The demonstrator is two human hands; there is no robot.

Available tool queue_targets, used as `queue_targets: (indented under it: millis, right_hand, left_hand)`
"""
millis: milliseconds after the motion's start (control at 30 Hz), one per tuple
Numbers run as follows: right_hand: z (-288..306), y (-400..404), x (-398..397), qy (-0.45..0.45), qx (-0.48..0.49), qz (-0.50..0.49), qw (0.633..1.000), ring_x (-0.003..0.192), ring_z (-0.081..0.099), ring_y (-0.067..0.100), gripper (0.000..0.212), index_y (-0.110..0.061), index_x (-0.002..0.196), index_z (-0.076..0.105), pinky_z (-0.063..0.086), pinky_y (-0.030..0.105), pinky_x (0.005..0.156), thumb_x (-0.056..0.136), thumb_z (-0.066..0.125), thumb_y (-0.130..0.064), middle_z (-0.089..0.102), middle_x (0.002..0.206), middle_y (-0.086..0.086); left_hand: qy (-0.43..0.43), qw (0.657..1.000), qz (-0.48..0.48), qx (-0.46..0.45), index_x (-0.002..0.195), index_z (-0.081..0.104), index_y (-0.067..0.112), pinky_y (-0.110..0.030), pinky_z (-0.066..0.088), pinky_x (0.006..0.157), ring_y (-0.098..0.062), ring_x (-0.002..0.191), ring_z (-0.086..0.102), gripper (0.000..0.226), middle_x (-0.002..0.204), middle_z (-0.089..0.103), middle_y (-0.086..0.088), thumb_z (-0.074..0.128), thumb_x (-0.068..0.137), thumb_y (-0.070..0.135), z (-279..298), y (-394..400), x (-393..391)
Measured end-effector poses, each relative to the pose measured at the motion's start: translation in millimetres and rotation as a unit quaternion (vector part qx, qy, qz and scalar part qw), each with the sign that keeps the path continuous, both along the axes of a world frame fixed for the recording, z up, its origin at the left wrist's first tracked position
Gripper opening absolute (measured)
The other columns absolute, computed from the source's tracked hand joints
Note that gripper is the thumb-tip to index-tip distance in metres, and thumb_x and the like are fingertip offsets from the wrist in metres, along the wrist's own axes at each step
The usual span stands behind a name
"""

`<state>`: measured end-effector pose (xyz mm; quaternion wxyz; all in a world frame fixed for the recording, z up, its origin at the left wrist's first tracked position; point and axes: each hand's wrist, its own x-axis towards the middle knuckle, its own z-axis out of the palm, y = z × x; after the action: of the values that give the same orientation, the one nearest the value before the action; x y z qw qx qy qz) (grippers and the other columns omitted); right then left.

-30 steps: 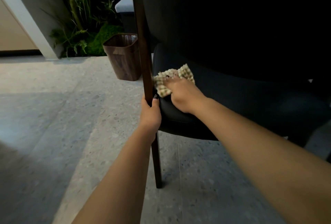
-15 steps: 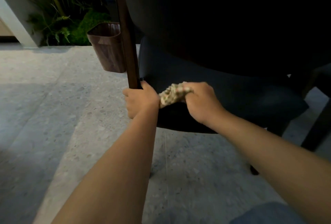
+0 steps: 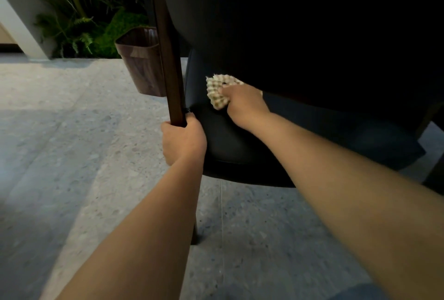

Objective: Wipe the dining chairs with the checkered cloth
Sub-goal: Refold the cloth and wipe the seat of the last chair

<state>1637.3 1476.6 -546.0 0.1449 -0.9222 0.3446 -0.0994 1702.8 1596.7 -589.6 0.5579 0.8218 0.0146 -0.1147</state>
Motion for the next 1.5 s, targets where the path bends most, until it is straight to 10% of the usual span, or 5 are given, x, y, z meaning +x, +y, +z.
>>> queue_targets:
  millis: [533,700,867,1033,1500]
  right_hand:
    - [23,78,-85,-0.326,0.084,-0.156,0.928,0.107,0.06,0.026,0.051,-0.008,0.109,0.071,0.04,0.02,0.094,0.073,0.041,0.01,0.069,0.109,0.011]
    - [26,71,-70,-0.046,0.05,0.044,0.997,0.131,0.04,0.025,0.043,-0.013,0.126,0.061,0.03,0.031,0.107,0.085,0.048,-0.019,0.054,0.136,0.006]
    - [18,69,-66,-0.236,-0.031,-0.078,0.968,0.101,0.055,0.023,0.04,-0.011,0.097,0.068,0.045,0.037,0.086,0.085,0.049,-0.045,0.064,0.104,0.006]
    - [6,58,-51,0.003,-0.146,-0.178,0.973,0.112,0.042,0.033,0.064,-0.014,0.131,0.041,0.037,0.043,0.084,0.086,0.041,-0.06,0.046,0.126,0.015]
    - [1,69,-47,-0.027,-0.2,-0.119,0.972,0.103,0.051,0.03,0.047,-0.012,0.122,0.04,0.039,0.039,0.071,0.091,0.051,-0.046,0.051,0.117,0.012]
  left_hand:
    - [-0.01,1.0,-0.008,-0.003,0.107,0.052,0.025,-0.036,0.042,0.07,-0.02,0.08,0.055,0.041,0.082,0.051,0.009,0.052,0.085,0.058,2,3,-3]
    - [-0.019,1.0,-0.009,0.0,0.111,0.053,0.022,-0.036,0.043,0.071,-0.022,0.083,0.055,0.044,0.087,0.055,0.005,0.052,0.085,0.058,3,3,-4]
    - [-0.011,1.0,-0.012,-0.012,0.105,0.05,0.025,-0.032,0.04,0.068,-0.016,0.077,0.053,0.037,0.081,0.05,0.011,0.052,0.086,0.057,4,2,-4]
    - [-0.02,1.0,-0.016,-0.004,0.103,0.049,0.025,-0.031,0.039,0.065,-0.013,0.073,0.052,0.036,0.081,0.05,0.01,0.051,0.087,0.057,3,3,-5]
    - [-0.026,1.0,-0.008,0.002,0.114,0.052,0.02,-0.03,0.037,0.064,-0.01,0.069,0.048,0.044,0.08,0.048,0.01,0.051,0.088,0.056,2,1,-5]
